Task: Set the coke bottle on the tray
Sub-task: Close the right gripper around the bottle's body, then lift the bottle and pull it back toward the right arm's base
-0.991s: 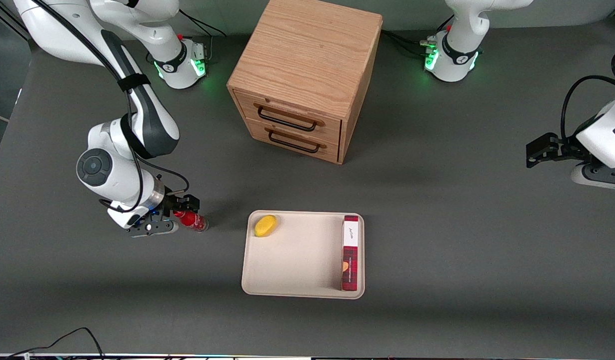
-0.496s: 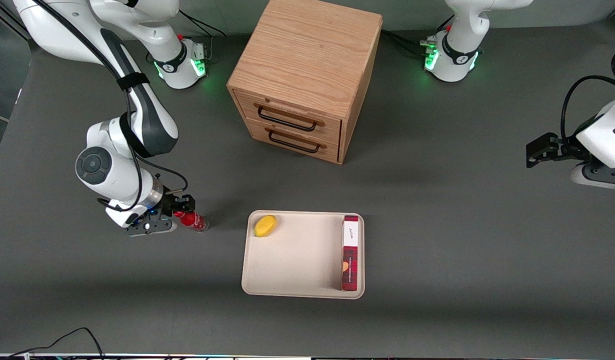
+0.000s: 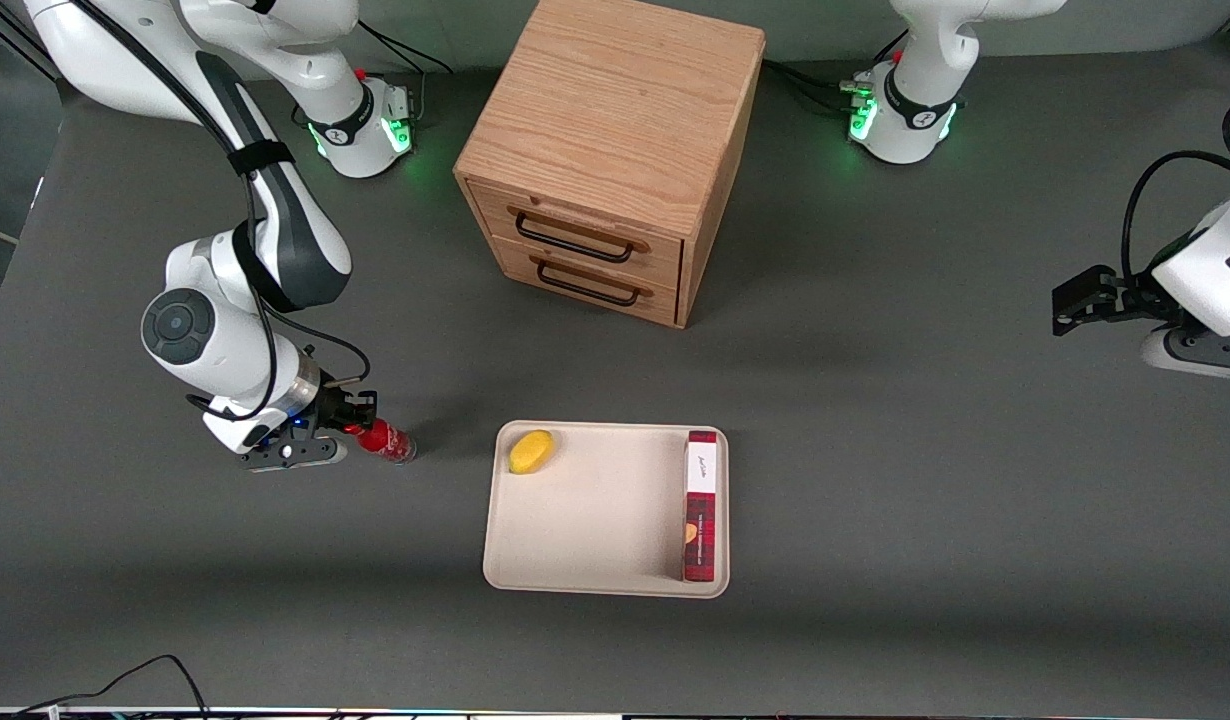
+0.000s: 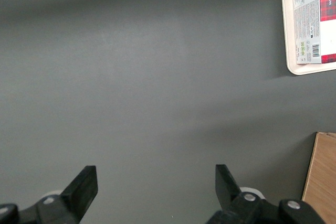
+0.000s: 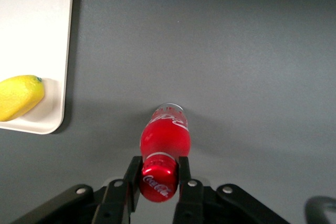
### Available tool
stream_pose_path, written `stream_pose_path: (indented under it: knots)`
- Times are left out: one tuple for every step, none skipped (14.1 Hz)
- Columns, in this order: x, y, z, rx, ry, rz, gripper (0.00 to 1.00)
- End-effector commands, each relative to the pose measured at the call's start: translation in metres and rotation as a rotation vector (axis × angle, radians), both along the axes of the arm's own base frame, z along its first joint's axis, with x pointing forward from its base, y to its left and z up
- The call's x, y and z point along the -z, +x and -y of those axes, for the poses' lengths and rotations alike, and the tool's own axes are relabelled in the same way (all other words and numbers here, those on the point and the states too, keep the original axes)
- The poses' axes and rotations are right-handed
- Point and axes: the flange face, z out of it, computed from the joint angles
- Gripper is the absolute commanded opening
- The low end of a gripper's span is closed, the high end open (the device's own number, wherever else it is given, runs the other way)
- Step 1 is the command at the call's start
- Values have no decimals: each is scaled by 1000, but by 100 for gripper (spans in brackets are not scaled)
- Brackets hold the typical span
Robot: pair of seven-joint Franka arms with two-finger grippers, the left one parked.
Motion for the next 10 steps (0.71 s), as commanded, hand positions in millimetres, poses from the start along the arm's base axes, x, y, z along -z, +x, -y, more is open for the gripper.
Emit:
stream_pose_path:
  knots:
    - [-56, -6, 4, 17, -29, -16, 0]
    - [-81, -3, 5, 20, -38, -38, 0]
    - [-108, -1, 7, 25, -49, -72, 0]
    - [-138, 2, 10, 29, -54, -92, 0]
    - [-165, 1, 12, 34, -57, -113, 0]
    - [-193, -1, 17, 43, -62, -128, 0]
    - [-214, -3, 18, 45, -62, -138, 0]
    - [-235, -5, 23, 52, -60, -135, 0]
    - [-250, -8, 25, 56, -60, -137, 0]
    - [-258, -11, 26, 60, -57, -141, 0]
